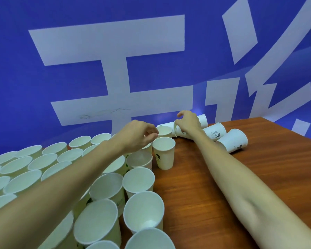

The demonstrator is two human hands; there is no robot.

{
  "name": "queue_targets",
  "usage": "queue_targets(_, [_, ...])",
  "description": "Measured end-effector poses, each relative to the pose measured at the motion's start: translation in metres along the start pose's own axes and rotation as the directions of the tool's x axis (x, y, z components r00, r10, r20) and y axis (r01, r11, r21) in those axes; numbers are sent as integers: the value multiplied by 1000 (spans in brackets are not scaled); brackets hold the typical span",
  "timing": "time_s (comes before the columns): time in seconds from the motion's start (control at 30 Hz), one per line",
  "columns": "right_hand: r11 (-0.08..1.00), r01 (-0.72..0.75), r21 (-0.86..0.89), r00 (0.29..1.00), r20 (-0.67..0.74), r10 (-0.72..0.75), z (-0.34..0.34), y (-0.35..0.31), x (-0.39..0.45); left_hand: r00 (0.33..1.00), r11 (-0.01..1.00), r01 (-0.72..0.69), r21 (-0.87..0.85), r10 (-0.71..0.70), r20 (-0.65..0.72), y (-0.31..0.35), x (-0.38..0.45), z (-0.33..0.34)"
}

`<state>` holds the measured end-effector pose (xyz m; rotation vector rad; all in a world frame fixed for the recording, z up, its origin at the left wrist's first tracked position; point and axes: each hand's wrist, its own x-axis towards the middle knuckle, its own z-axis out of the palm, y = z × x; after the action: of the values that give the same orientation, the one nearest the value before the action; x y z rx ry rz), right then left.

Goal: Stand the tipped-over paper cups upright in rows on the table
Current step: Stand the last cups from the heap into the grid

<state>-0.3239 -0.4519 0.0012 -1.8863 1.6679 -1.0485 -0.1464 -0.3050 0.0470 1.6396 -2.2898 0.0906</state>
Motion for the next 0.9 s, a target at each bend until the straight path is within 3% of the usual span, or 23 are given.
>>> queue_targets(0.33, [978,13,-206,998,-56,-25,34,-7,23,998,998,59,-20,-59,-10,-23,1,10])
queue_targets(0.67, [994,-17,-109,1000,-11,16,38,6,31,999,997,51,-51,-52,-11,-21,-6,13])
queue_targets(0.9, [998,55,19,972,-230,-49,13,-8,27,999,998,19,-68,-22,-46,-7,-9,2])
